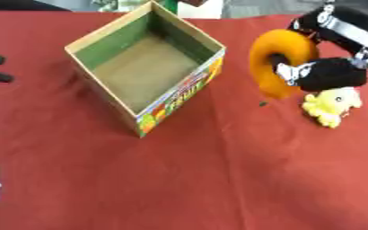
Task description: Pick up objects on the table and place them in the box.
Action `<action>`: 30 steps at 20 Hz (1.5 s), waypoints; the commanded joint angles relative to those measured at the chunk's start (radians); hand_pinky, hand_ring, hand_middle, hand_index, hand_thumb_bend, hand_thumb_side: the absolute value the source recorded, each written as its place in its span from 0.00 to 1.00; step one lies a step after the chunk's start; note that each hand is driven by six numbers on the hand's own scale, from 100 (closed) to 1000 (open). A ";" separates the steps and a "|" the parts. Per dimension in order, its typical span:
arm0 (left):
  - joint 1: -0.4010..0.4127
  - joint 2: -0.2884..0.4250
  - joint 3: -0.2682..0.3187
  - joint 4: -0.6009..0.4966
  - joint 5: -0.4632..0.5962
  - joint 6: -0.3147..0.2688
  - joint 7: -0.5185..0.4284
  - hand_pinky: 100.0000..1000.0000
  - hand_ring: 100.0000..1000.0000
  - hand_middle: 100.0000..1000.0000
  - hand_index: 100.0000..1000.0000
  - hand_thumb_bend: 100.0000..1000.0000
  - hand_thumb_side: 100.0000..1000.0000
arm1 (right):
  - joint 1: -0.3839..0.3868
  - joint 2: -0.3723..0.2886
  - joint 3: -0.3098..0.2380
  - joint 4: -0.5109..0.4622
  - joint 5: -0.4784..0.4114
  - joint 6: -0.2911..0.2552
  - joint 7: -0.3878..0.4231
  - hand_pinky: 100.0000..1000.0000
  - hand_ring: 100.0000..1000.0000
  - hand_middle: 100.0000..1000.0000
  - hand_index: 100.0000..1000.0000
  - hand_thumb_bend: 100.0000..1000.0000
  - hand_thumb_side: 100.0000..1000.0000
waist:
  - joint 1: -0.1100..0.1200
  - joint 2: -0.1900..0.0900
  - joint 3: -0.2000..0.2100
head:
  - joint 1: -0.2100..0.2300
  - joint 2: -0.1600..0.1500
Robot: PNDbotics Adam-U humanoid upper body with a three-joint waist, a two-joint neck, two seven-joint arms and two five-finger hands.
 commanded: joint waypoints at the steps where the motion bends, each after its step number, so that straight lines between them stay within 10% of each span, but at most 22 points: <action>1: -0.008 0.024 -0.005 -0.020 0.003 -0.003 -0.005 0.50 0.63 0.66 0.74 0.00 0.64 | -0.068 0.036 -0.012 0.046 0.021 -0.007 0.006 0.62 0.67 0.36 0.57 0.00 0.22 | 0.002 -0.022 0.001 | -0.009 -0.001; 16: -0.028 0.022 -0.021 -0.020 0.013 -0.007 -0.024 0.50 0.64 0.66 0.74 0.00 0.64 | -0.339 0.352 -0.021 0.421 0.144 -0.018 -0.029 0.62 0.68 0.34 0.57 0.00 0.20 | 0.002 0.009 0.031 | -0.057 -0.001; 30: -0.057 0.013 -0.028 -0.020 0.022 -0.012 -0.036 0.50 0.64 0.67 0.74 0.00 0.65 | -0.394 0.569 -0.110 0.803 0.349 -0.151 -0.117 0.65 0.72 0.39 0.62 0.00 0.17 | -0.023 0.043 0.114 | -0.129 -0.060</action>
